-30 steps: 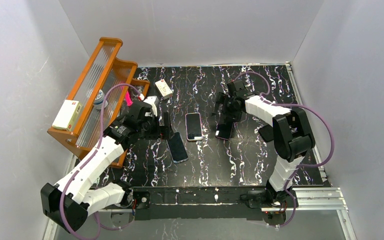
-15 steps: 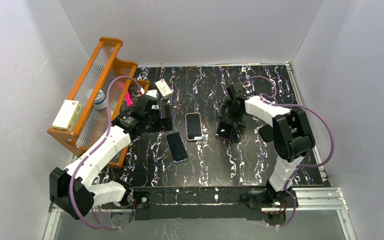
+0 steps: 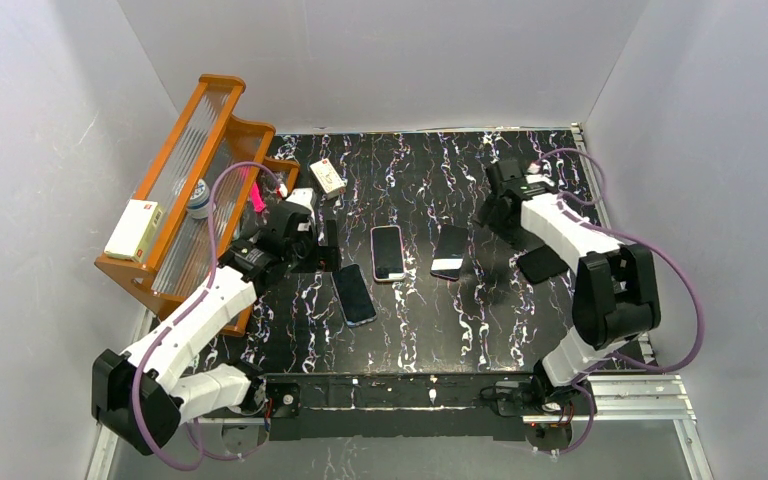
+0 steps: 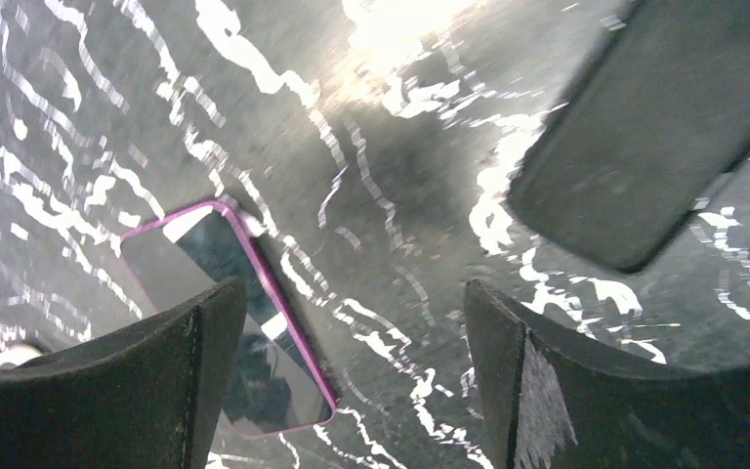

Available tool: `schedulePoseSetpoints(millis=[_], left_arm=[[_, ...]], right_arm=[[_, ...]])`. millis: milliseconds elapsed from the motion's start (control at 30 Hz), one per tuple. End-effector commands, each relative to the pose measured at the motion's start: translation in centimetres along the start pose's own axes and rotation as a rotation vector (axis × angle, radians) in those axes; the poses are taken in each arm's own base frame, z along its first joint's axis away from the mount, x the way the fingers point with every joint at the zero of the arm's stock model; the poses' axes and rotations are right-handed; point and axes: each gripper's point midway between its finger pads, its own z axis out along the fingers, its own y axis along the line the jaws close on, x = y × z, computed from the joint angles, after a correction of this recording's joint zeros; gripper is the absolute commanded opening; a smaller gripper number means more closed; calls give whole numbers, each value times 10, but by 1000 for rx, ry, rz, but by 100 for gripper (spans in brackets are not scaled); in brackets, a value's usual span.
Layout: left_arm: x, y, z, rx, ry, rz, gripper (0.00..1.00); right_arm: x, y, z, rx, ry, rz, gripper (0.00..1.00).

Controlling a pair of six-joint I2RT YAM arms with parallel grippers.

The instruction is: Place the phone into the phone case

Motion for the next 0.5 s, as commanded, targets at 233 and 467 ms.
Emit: schedulePoseSetpoints(millis=[233,467], left_arm=[[5,6,-7,22,-40,66,98],[8,4,-10,42,-41,55,98]], right_arm=[[-38,-66,23,162,-35,175,70],[-33,-75,48,210,19,209,54]])
